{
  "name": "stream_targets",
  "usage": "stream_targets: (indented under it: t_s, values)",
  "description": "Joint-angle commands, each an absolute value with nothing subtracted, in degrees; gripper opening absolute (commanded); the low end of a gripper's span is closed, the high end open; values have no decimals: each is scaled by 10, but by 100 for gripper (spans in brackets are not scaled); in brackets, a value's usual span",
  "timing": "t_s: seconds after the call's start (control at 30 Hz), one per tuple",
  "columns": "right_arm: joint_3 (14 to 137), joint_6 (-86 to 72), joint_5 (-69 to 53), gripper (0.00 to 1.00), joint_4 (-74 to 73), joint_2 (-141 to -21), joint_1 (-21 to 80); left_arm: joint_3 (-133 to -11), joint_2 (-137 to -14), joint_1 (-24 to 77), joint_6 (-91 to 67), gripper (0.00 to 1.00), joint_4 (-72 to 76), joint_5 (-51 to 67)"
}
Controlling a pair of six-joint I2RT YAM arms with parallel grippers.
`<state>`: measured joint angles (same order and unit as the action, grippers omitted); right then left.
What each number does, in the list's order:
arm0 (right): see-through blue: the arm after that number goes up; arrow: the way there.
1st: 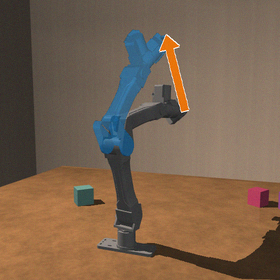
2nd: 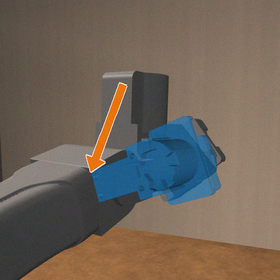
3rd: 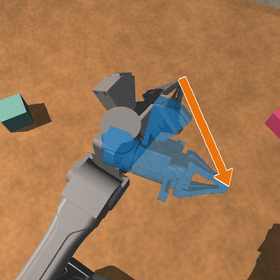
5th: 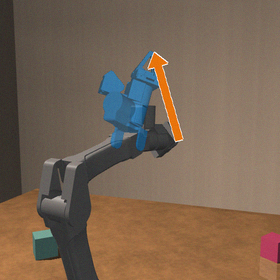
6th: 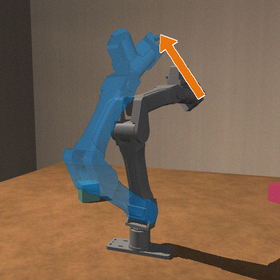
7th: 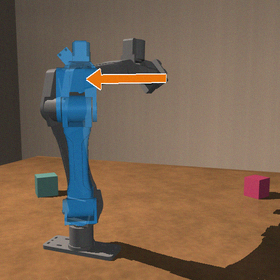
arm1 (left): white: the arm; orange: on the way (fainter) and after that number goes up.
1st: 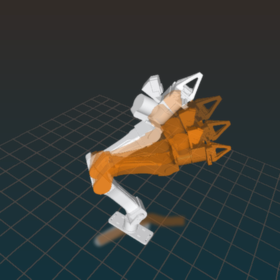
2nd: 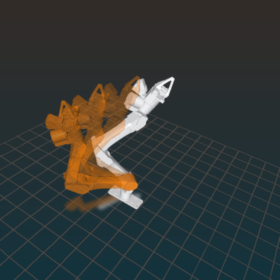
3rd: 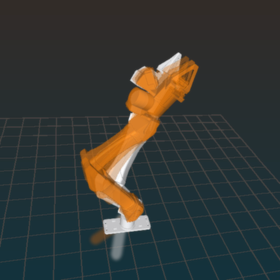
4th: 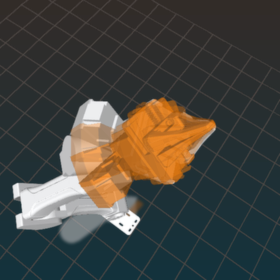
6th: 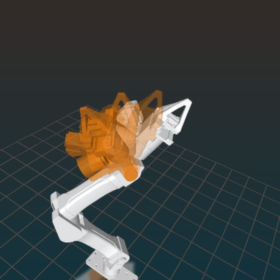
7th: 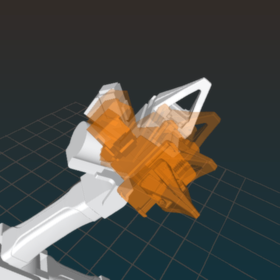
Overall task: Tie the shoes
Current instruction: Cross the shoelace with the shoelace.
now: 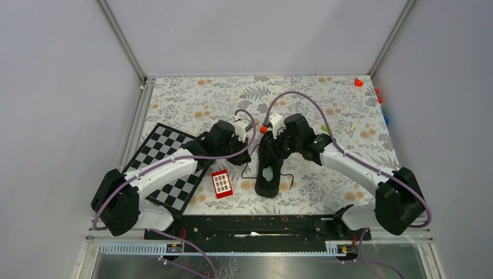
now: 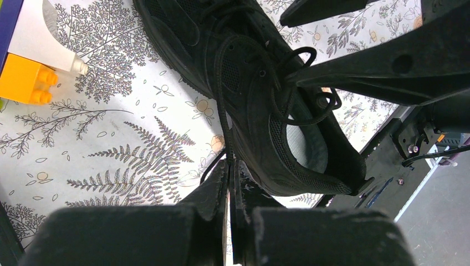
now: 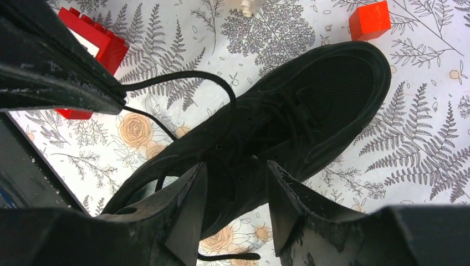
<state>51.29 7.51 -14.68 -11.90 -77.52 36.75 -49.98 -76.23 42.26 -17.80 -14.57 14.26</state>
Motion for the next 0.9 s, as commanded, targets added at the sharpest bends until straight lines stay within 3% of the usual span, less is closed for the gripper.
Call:
stream_targets:
  t_s: [0.0, 0.07, 0.27, 0.6, 0.87]
  values:
    - [550, 81, -152, 49, -127, -795, 371, -497, -751, 418, -171, 0, -130, 144]
    - [549, 79, -149, 43, -121, -798, 371, -497, -751, 419, -171, 0, -131, 143]
    - [534, 70, -141, 1, -98, -777, 371, -500, -754, 418, -170, 0, -131, 146]
    - [420, 9, -77, 0, 51, -657, 370, -501, -756, 416, -169, 0, -131, 148]
    - [362, -77, -19, 0, 137, -628, 370, -506, -762, 416, -169, 0, -133, 154]
